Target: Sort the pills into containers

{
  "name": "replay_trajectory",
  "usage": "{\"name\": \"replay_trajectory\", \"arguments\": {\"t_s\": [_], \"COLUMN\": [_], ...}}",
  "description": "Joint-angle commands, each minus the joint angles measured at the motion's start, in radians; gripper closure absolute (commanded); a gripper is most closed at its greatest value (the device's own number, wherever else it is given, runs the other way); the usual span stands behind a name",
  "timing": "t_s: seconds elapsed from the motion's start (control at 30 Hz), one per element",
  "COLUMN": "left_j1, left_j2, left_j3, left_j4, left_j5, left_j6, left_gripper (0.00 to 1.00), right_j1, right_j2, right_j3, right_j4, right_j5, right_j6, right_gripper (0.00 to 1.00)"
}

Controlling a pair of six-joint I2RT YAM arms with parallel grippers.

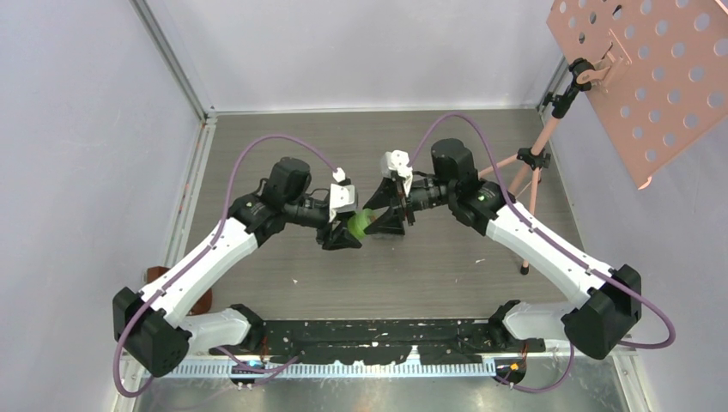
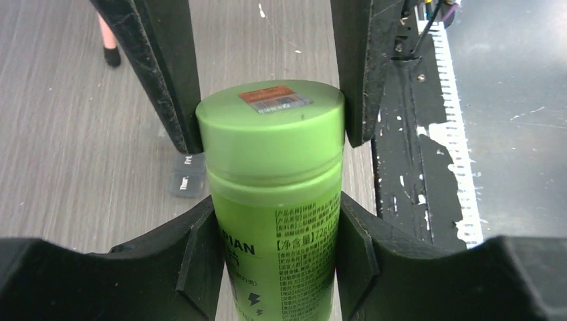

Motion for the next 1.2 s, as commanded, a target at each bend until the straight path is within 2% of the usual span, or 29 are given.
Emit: {"name": "replay_trajectory", "arguments": {"t_s": [0.0, 0.07, 0.1, 0.2, 0.37, 0.5, 0.57, 0.7, 0.8, 0.87, 1.03, 1.1, 1.17], "left_j1": [-0.028, -0.029, -0.029, -0.030, -0.036, -0.042, -0.045, -0.046, -0.049, -0.048, -0.048, -0.048, -0.048], "left_j2": [0.002, -0.014, -0.022, -0.046, -0.085, -0.095, -0.096, -0.089, -0.080, -0.077, -0.078, -0.079, -0.082], "left_j3": [0.014, -0.023, -0.042, -0.087, -0.151, -0.165, -0.169, -0.173, -0.170, -0.171, -0.170, -0.170, -0.170], "left_j4": [-0.002, 0.090, 0.128, 0.225, 0.347, 0.382, 0.388, 0.391, 0.391, 0.391, 0.390, 0.390, 0.388], "left_j5": [0.161, 0.073, 0.030, -0.077, -0.207, -0.296, -0.333, -0.357, -0.362, -0.364, -0.365, -0.363, -0.366], "left_j6": [0.074, 0.029, 0.016, -0.008, -0.023, -0.020, -0.012, -0.009, -0.011, -0.010, -0.012, -0.012, -0.013], "left_gripper": [1.00, 1.00, 1.00, 1.00, 1.00, 1.00, 1.00, 1.00, 1.00, 1.00, 1.00, 1.00, 1.00], "right_j1": [0.009, 0.009, 0.009, 0.009, 0.010, 0.012, 0.025, 0.074, 0.096, 0.100, 0.108, 0.108, 0.108], "right_j2": [-0.036, -0.050, -0.060, -0.076, -0.070, -0.063, -0.059, -0.042, -0.019, -0.010, 0.011, 0.024, 0.033], "right_j3": [0.029, 0.008, 0.000, -0.020, -0.022, -0.026, -0.025, -0.012, 0.010, 0.014, 0.022, 0.028, 0.037], "right_j4": [0.167, 0.231, 0.277, 0.295, 0.195, 0.157, 0.136, 0.088, 0.029, 0.014, -0.007, -0.015, -0.023], "right_j5": [-0.005, 0.117, 0.159, 0.351, 0.552, 0.605, 0.622, 0.671, 0.724, 0.742, 0.749, 0.731, 0.702], "right_j6": [0.046, 0.185, 0.226, 0.452, 0.680, 0.760, 0.756, 0.711, 0.692, 0.691, 0.683, 0.680, 0.682], "right_gripper": [0.46, 0.35, 0.34, 0.32, 0.29, 0.21, 0.17, 0.15, 0.18, 0.24, 0.27, 0.33, 0.45]}}
